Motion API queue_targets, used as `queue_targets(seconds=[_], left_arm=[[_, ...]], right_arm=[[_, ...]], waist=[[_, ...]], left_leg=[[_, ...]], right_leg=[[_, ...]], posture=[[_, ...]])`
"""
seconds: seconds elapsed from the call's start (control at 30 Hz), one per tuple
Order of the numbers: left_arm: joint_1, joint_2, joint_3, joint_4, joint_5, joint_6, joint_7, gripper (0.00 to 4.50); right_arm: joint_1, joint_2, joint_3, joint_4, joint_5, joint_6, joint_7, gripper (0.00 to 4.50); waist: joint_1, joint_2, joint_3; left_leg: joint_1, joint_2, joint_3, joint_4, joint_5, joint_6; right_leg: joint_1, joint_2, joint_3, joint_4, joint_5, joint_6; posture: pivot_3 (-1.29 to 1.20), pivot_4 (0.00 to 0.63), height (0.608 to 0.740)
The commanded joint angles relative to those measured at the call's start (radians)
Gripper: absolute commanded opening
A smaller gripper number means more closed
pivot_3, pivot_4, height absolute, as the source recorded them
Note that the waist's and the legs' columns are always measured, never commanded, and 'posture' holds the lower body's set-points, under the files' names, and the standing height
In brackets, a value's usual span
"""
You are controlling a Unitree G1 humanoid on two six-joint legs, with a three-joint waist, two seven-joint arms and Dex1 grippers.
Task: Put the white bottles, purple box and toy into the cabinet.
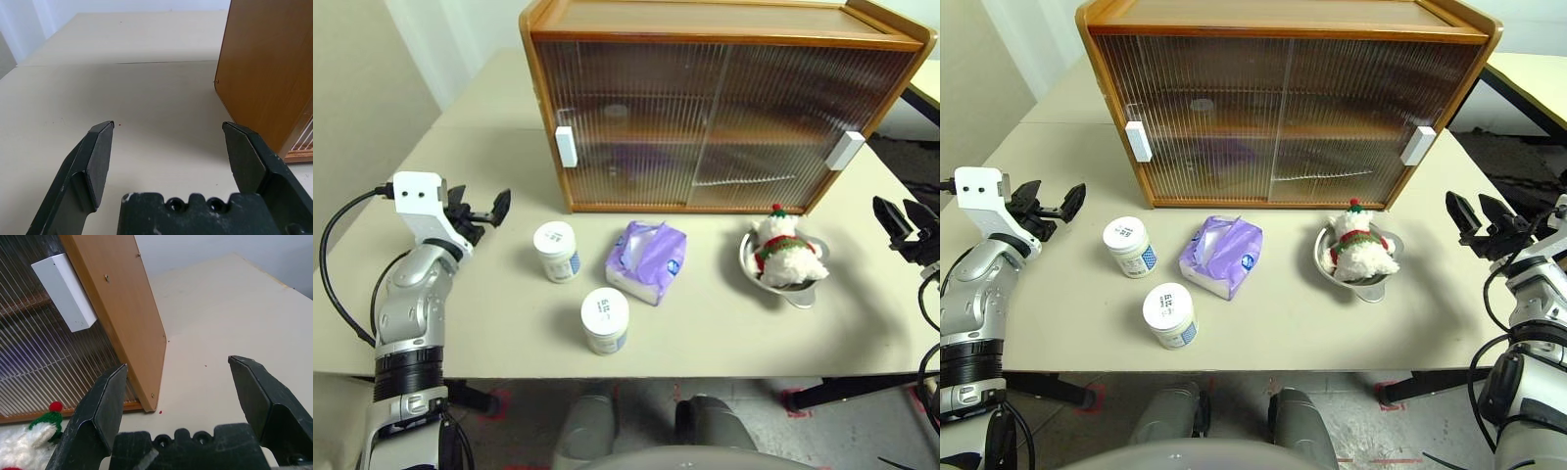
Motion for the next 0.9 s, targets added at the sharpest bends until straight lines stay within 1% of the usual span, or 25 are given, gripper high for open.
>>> queue_targets(seconds=[0.03, 0.1, 0.13, 0.2, 0.3, 0.37, 0.4, 0.6, 0.63, 0.7, 0.8, 0.9], left_arm=[[-0.022, 0.009, 0.000, 0.028, 0.002, -0.010, -0.005, 4.50], [-0.039, 0.025, 0.013, 0.047, -0.005, -0.025, -0.020, 4.50], [-0.039, 0.031, 0.018, 0.045, -0.009, -0.029, -0.026, 4.50], [-0.032, 0.042, 0.029, 0.042, -0.017, -0.032, -0.039, 4.50], [-0.028, 0.050, 0.036, 0.028, -0.025, -0.034, -0.054, 3.92], [-0.030, 0.057, 0.041, 0.028, -0.032, -0.034, -0.068, 3.17], [-0.034, 0.063, 0.042, 0.032, -0.036, -0.035, -0.079, 2.73], [-0.055, 0.065, -0.006, -0.029, -0.064, -0.023, -0.172, 0.34], [-0.057, 0.067, -0.009, -0.035, -0.067, -0.022, -0.184, 0.05], [-0.059, 0.079, -0.021, -0.044, -0.060, -0.053, -0.218, 0.05], [-0.085, 0.088, -0.024, -0.065, -0.062, -0.101, -0.242, 0.05], [-0.103, 0.097, -0.052, -0.079, -0.054, -0.084, -0.261, 0.05]], right_arm=[[0.029, -0.007, -0.021, -0.057, 0.045, 0.037, 0.086, 4.45], [0.094, -0.005, -0.033, -0.194, 0.130, 0.162, 0.232, 4.45], [0.125, 0.002, -0.023, -0.261, 0.150, 0.204, 0.273, 4.45], [0.173, 0.024, -0.009, -0.379, 0.184, 0.277, 0.289, 4.45], [0.223, 0.031, 0.018, -0.548, 0.222, 0.377, 0.315, 4.50], [0.252, 0.036, 0.032, -0.651, 0.244, 0.437, 0.309, 4.50], [0.269, 0.041, 0.041, -0.710, 0.255, 0.467, 0.301, 4.50], [0.357, 0.064, 0.102, -1.004, 0.321, 0.602, 0.278, 4.50], [0.363, 0.070, 0.106, -1.030, 0.327, 0.613, 0.267, 4.50], [0.366, 0.086, 0.121, -1.077, 0.336, 0.630, 0.249, 4.50], [0.365, 0.110, 0.190, -1.149, 0.319, 0.639, 0.239, 4.50], [0.349, 0.137, 0.219, -1.167, 0.327, 0.635, 0.235, 4.50]], waist=[[0.000, 0.000, 0.000], [0.002, 0.000, 0.000], [0.002, 0.000, 0.000], [0.002, 0.000, 0.000], [-0.001, 0.001, 0.001], [0.000, 0.002, 0.002], [0.000, 0.003, 0.004], [0.001, 0.003, 0.009], [0.001, 0.003, 0.009], [0.000, 0.003, 0.010], [0.000, 0.002, 0.013], [0.000, 0.001, 0.014]], left_leg=[[0.000, 0.000, 0.000, 0.000, 0.000, 0.000], [0.000, 0.000, 0.000, 0.000, 0.000, 0.000], [-0.001, 0.000, -0.001, 0.000, 0.000, 0.001], [-0.002, 0.000, -0.002, 0.000, 0.000, 0.001], [-0.002, 0.000, -0.002, 0.000, -0.001, -0.002], [-0.001, 0.000, -0.002, 0.000, -0.002, -0.003], [-0.001, 0.001, -0.002, 0.000, -0.002, -0.003], [-0.002, 0.001, -0.003, 0.000, -0.002, -0.003], [-0.003, 0.001, -0.004, 0.000, -0.002, -0.003], [-0.003, 0.000, -0.004, 0.001, -0.002, -0.003], [-0.005, 0.000, -0.004, 0.001, -0.001, -0.003], [-0.007, 0.001, -0.008, 0.002, -0.001, -0.002]], right_leg=[[0.000, 0.000, 0.000, 0.000, 0.000, 0.000], [0.000, 0.001, 0.000, 0.000, 0.000, 0.000], [0.000, 0.001, -0.001, 0.000, 0.000, 0.000], [0.000, 0.000, -0.003, 0.000, 0.000, 0.001], [0.000, -0.001, -0.003, 0.000, 0.000, 0.001], [0.000, -0.002, -0.003, 0.001, 0.000, 0.001], [0.000, -0.002, -0.003, 0.001, 0.000, 0.001], [-0.001, -0.001, -0.007, 0.001, -0.002, -0.001], [-0.001, -0.001, -0.008, 0.001, -0.002, -0.001], [-0.001, -0.001, -0.008, 0.001, -0.002, -0.001], [-0.002, -0.002, -0.008, 0.001, -0.002, -0.001], [-0.003, -0.001, -0.011, 0.001, -0.002, -0.001]], posture=[[0.20, 0.031, 0.740], [0.21, 0.032, 0.740], [0.22, 0.031, 0.740], [0.22, 0.030, 0.740], [0.21, 0.035, 0.740], [0.20, 0.043, 0.740], [0.19, 0.049, 0.740], [0.17, 0.057, 0.740], [0.17, 0.057, 0.740], [0.17, 0.058, 0.740], [0.19, 0.057, 0.740], [0.19, 0.053, 0.740]])
